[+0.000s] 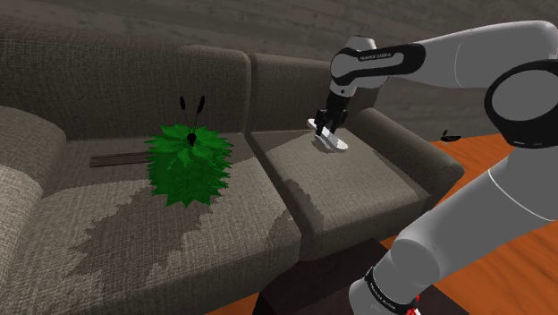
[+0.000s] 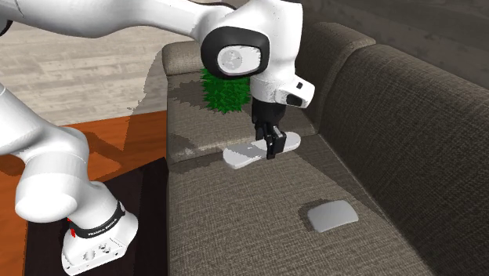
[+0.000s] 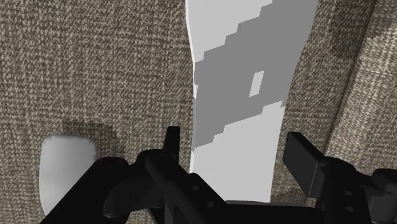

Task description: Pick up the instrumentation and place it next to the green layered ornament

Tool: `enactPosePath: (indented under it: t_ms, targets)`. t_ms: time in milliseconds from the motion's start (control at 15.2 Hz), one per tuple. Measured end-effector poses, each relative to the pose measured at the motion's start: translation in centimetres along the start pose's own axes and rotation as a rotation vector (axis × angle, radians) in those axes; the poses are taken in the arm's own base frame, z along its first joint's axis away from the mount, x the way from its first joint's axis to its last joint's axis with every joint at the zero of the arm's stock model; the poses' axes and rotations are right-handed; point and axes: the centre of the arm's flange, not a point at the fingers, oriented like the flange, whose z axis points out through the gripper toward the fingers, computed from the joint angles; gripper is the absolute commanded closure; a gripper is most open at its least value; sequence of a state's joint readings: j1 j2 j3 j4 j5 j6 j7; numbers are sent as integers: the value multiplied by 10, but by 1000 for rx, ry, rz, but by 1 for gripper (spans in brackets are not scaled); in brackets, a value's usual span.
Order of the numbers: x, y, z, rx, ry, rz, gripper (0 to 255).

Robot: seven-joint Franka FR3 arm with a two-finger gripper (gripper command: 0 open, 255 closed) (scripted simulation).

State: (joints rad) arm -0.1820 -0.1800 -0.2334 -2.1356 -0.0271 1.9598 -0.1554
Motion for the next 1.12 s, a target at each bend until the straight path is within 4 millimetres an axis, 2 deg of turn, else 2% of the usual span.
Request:
enactPosePath:
  t_ms: [1122]
  targets:
    - [0,-2,-89,0,0,0,255]
